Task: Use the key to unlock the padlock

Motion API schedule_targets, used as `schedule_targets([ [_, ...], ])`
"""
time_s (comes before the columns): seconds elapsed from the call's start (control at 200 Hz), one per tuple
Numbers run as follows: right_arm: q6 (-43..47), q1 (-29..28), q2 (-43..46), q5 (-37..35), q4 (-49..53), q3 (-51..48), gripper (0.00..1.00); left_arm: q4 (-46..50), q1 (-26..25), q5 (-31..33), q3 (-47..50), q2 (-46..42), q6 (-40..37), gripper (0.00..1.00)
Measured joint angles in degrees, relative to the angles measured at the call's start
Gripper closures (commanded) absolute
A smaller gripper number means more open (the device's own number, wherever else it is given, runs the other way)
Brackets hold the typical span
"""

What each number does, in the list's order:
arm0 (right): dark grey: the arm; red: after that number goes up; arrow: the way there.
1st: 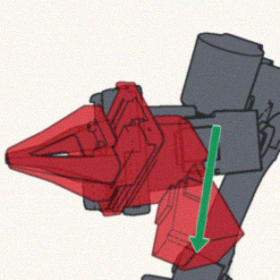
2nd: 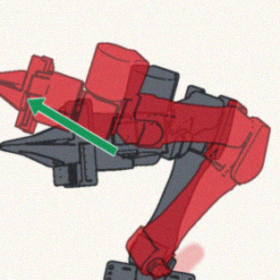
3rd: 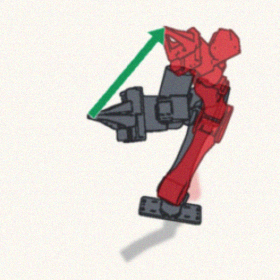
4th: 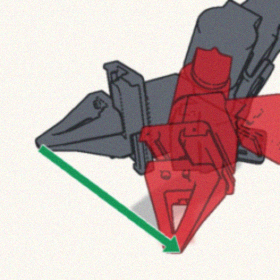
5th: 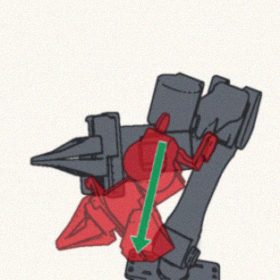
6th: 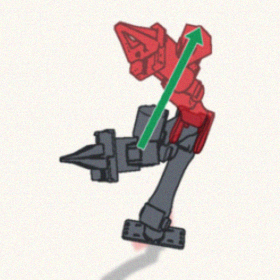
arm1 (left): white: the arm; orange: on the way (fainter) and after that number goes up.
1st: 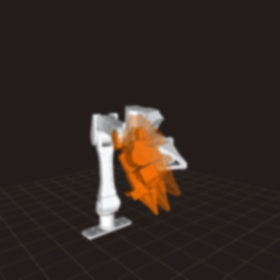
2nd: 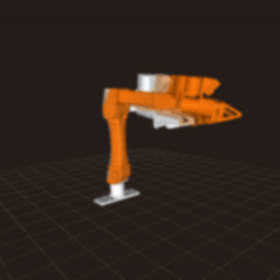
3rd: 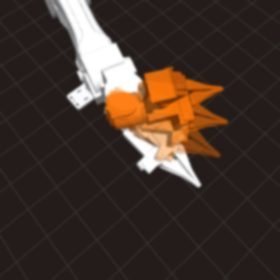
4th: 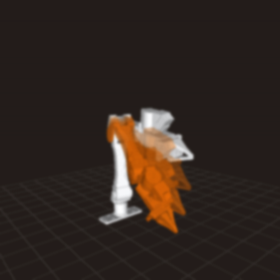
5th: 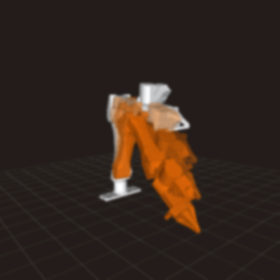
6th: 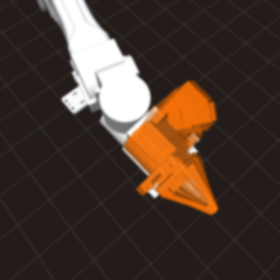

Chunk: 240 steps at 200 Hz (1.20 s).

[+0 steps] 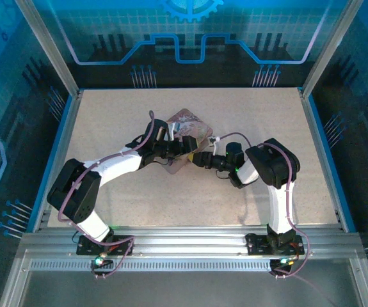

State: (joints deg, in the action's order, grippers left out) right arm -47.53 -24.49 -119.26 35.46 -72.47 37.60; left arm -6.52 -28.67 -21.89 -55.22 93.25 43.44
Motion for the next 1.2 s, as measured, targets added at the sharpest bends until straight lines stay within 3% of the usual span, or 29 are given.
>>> schedule_targets([
  [0.655,0.24,0.17,-0.28,-1.40,1.11,-0.48,0.84,0.24,0.00,0.07,0.17,-0.28,0.11,0.20],
  [0.99,0.24,0.31,-0.31,-1.40,1.03,-0.76,0.84,0.26,0.00,0.17,0.17,-0.31,0.11,0.20],
  [1.201,0.28,0.61,-0.33,-0.87,1.03,-0.83,0.91,0.37,0.00,0.20,0.17,-0.31,0.09,0.20],
])
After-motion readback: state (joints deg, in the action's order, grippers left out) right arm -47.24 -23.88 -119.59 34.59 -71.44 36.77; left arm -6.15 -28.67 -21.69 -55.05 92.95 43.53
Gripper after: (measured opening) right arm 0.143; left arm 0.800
